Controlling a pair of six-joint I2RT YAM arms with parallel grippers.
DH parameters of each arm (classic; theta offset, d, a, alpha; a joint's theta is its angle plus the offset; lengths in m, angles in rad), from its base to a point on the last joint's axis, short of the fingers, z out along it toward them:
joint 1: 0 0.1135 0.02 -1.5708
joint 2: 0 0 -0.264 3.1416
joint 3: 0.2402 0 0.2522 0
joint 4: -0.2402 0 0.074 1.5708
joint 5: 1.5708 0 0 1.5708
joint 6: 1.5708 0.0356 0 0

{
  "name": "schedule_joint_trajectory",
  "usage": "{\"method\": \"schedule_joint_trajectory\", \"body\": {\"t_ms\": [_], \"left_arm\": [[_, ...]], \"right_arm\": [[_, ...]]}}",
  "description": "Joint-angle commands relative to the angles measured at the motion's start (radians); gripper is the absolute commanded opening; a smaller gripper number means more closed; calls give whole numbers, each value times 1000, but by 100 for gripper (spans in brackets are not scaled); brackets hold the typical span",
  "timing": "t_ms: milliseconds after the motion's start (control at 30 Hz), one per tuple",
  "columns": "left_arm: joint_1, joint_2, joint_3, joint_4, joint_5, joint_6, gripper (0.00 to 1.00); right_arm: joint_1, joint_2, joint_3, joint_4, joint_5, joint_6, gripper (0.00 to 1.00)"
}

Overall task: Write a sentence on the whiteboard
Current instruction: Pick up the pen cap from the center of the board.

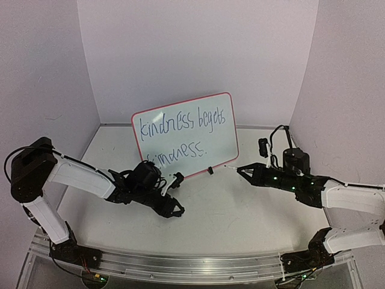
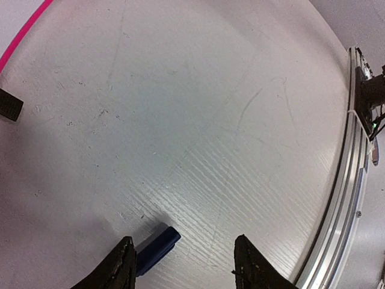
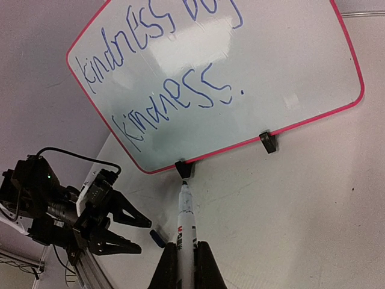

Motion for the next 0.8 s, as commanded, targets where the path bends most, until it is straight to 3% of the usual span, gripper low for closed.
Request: {"method": "schedule_joint_trajectory", "body": {"t_ms": [0, 333, 767], "left_arm": [[4, 34, 57, -77, -29, 114, 52], [1, 77, 45, -92, -28, 134, 49], [-48, 11, -19, -124, 19, 66, 46]], "right_arm": [[4, -42, -19, -2, 19, -5, 0], [4, -36, -17, -4, 19, -8, 0], [4, -24, -25, -4, 23, -4, 0]]}}
